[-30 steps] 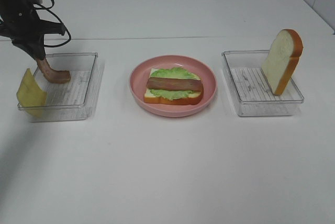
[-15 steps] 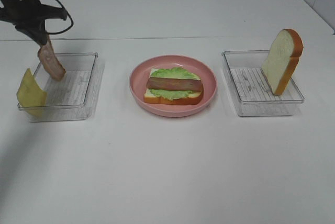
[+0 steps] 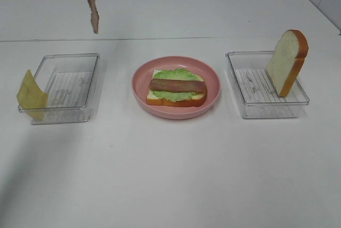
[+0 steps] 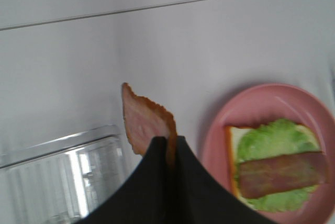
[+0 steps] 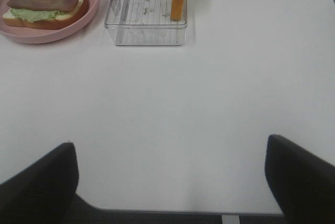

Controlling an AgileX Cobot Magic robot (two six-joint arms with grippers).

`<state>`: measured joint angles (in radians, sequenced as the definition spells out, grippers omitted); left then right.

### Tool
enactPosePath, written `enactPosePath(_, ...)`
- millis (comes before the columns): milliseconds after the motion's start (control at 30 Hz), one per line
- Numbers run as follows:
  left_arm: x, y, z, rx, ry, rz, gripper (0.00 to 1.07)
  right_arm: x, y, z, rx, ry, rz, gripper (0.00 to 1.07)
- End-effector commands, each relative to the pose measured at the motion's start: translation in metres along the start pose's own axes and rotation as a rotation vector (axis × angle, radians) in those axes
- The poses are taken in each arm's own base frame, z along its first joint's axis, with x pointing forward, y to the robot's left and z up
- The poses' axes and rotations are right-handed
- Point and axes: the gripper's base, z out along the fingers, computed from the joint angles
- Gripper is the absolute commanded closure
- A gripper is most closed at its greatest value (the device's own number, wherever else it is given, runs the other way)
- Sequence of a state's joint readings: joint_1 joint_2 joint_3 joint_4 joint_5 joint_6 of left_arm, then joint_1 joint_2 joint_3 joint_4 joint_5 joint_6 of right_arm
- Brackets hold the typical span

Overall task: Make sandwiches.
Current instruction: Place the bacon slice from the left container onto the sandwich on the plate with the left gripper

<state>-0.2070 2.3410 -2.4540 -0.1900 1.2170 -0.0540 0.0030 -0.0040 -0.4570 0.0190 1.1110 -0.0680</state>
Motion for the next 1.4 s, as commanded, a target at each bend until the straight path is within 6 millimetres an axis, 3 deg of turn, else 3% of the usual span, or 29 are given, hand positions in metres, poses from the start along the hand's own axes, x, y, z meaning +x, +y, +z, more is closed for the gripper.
enactPosePath(33,0.012,-0.045,-0.011,0.147,0.088,0.021,1.07,0.002,0.0,-0.002,0.002,-0.033,-0.006,0.13)
enactPosePath(400,0.03,-0.116,0.007,0.278,0.109,0.068,1.07,0.002,0.0,-0.002,0.002,-0.033,-0.006,0.13)
enactPosePath(767,0.052,-0.153,0.051,0.316,0.158,0.053,1.07,0.002,0.0,-0.002,0.002,-0.033,-0.006,0.13)
enactPosePath(900,0.054,-0.161,0.062,0.332,0.138,0.045,1.07,0.002,0.0,-0.002,0.002,-0.033,-0.006,0.13)
enactPosePath(1167,0.074,-0.162,0.111,0.387,0.225,-0.025,1.07,0.002,0.0,-0.002,0.002,-0.033,-0.006,0.13)
enactPosePath(1400,0.079,-0.158,0.121,0.351,0.252,-0.012,1.07,0.002,0.0,-0.002,0.002,-0.033,-0.006,0.13)
